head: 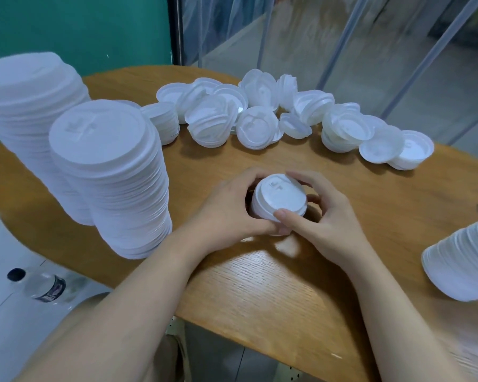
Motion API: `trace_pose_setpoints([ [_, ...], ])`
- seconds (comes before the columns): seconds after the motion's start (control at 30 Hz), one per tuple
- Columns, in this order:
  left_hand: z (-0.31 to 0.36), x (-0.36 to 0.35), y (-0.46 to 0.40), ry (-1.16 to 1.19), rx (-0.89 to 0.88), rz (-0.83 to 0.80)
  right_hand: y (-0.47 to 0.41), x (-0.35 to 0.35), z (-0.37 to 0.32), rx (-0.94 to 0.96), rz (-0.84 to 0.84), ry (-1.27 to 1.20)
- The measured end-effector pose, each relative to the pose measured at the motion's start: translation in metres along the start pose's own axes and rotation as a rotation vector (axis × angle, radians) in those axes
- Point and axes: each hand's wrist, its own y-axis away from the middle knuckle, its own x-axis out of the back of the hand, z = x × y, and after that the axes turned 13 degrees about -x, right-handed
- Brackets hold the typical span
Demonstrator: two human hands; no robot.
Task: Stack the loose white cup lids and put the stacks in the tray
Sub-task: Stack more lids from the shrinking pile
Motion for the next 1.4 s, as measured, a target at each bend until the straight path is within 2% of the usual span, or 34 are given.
trace_pose_setpoints([
  [0.23, 0.000, 0.001, 0.001, 0.023, 0.007, -0.005, 0.001, 0.000, 0.003, -0.070, -0.066, -0.103],
  [0.37, 0.000, 0.001, 0.000, 0.007, -0.019, 0.012, -0.024, 0.007, 0.002, -0.051, 0.098, -0.179],
  [0.53, -0.003, 0.002, -0.002, -0.039, -0.027, -0.004, -0.097, 0.006, 0.012, 0.039, 0.241, 0.077],
  [0.8, -0.006, 0.003, 0.005, -0.064, -0.024, -0.004, -0.158, -0.025, 0.017, 0.290, 0.205, 0.433],
  [0.97, -0.006, 0.004, 0.003, -0.059, -0.023, -0.012, -0.167, -0.031, 0.012, 0.381, 0.291, 0.465],
  [1.13, -0.005, 0.003, 0.004, -0.064, -0.025, -0.010, -0.170, -0.029, 0.015, 0.395, 0.331, 0.499],
  [1.2, -0.005, 0.002, 0.004, -0.065, -0.030, -0.001, -0.166, -0.027, 0.014, 0.364, 0.350, 0.451],
  [1.4, -0.006, 0.001, 0.006, -0.041, -0.025, 0.001, -0.122, -0.004, -0.011, 0.114, 0.375, -0.026],
])
